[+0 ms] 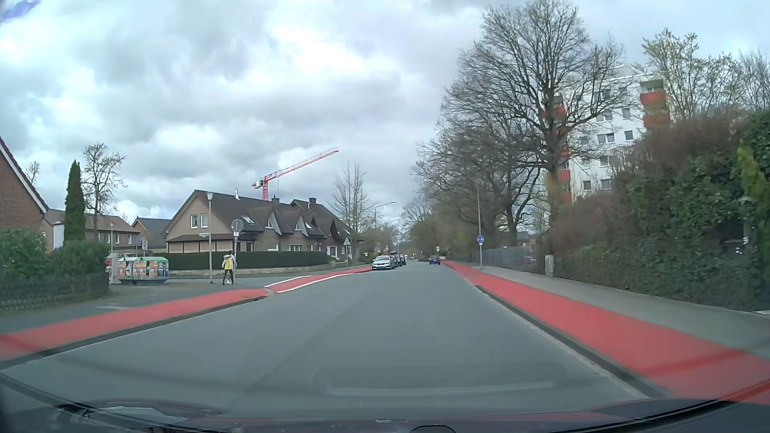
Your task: Follow the waypoints while adhering to traffic rules and regulations
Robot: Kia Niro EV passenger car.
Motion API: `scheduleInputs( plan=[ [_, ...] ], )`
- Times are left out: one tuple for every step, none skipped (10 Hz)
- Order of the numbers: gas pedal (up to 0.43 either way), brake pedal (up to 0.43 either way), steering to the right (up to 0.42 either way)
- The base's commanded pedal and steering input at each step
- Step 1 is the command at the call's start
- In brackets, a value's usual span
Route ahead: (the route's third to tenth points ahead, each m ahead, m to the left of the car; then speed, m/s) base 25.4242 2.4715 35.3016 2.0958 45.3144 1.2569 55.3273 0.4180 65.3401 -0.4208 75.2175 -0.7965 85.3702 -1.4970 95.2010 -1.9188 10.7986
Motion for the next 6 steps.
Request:
scheduleInputs(
  plan=[
    [0.189,0.0,0.018],
    [0.189,0.0,0.018],
    [0.177,0.0,0.018],
    [0.177,0.0,0.018],
    [0.177,0.0,0.018],
    [0.177,0.0,0.015]
  ],
)
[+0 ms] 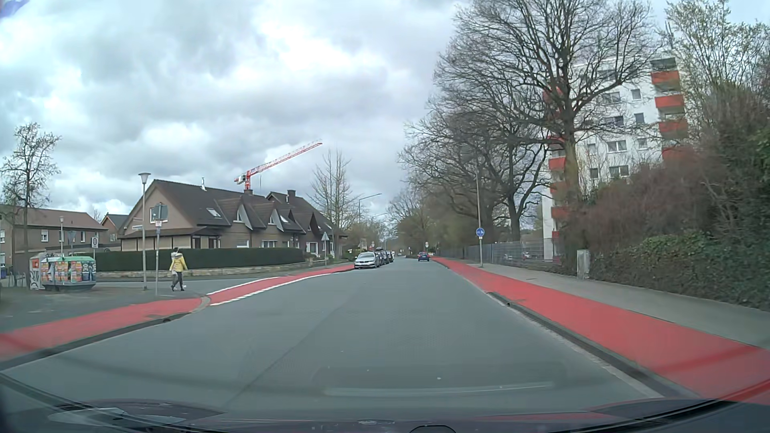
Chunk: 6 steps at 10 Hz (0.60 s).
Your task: Follow the waypoints while adhering to traffic rules and regulations
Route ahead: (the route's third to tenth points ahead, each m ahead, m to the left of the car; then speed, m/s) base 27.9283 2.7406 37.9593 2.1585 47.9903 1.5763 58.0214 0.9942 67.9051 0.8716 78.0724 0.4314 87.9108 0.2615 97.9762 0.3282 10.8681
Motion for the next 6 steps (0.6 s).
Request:
scheduleInputs(
  plan=[
    [0.177,0.0,0.011],
    [0.177,0.0,0.011],
    [0.177,0.0,0.01],
    [0.177,0.0,0.01],
    [0.177,0.0,0.009],
    [0.177,0.0,0.006]
  ],
)
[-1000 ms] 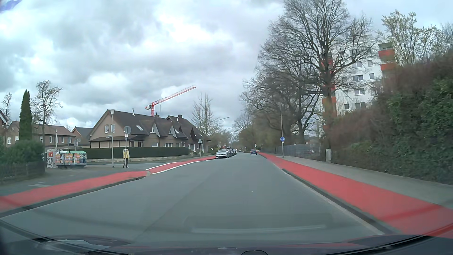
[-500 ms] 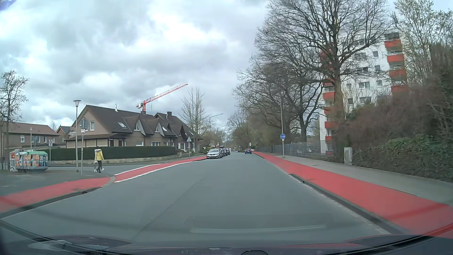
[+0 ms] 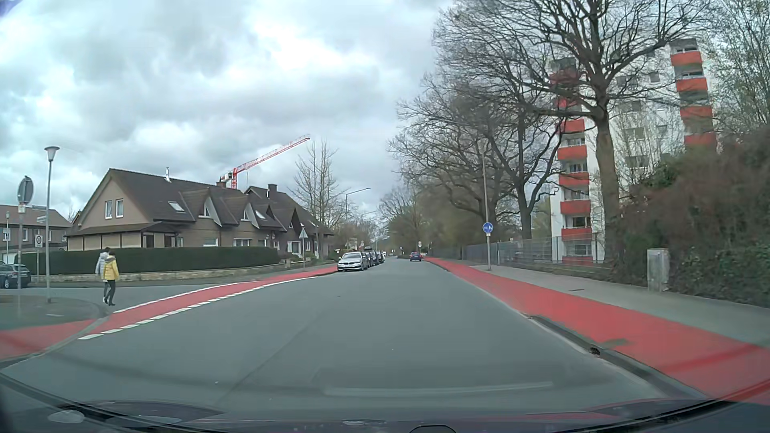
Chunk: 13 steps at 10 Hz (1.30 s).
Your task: Follow the waypoints while adhering to traffic rules and regulations
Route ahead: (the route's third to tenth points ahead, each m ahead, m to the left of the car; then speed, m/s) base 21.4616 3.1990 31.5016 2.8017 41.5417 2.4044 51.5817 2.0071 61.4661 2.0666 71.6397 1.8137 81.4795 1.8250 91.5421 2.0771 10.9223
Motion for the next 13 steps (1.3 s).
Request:
scheduleInputs(
  plan=[
    [0.177,0.0,0.003],
    [0.169,0.0,0.0],
    [0.169,0.0,-0.001],
    [0.169,0.0,0.0],
    [0.118,0.0,0.007],
    [0.118,0.0,0.011],
    [0.047,0.0,0.012],
    [0.028,0.0,0.016],
    [0.039,0.0,0.019],
    [0.067,0.0,0.019],
    [0.11,0.0,0.019],
    [0.118,0.0,0.019],
    [0.118,0.0,0.019]
  ],
)
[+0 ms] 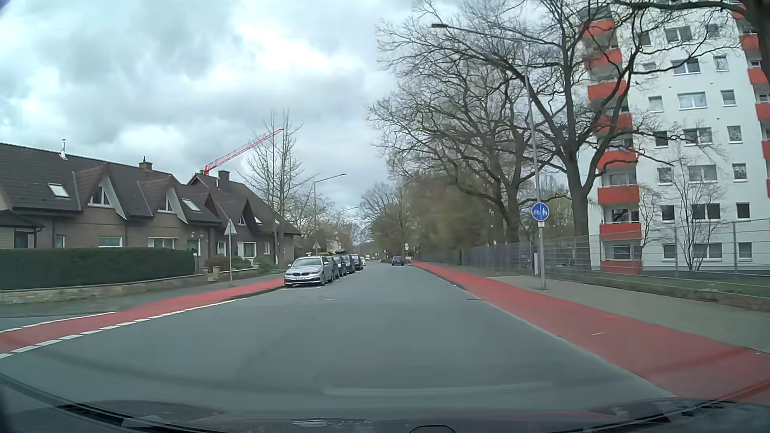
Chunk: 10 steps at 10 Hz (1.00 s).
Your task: Follow the waypoints while adhering to traffic rules and regulations
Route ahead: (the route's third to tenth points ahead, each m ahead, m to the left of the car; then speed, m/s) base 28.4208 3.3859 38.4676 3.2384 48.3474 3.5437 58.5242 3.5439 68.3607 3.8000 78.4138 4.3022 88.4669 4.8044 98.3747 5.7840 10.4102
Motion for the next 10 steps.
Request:
scheduleInputs(
  plan=[
    [0.13,0.0,0.019],
    [0.15,0.0,0.019],
    [0.15,0.0,0.018],
    [0.15,0.0,0.015],
    [0.169,0.0,0.012],
    [0.197,0.0,0.011],
    [0.197,0.0,0.009],
    [0.197,0.0,0.006],
    [0.197,0.0,0.001],
    [0.197,0.0,-0.004]
  ],
)
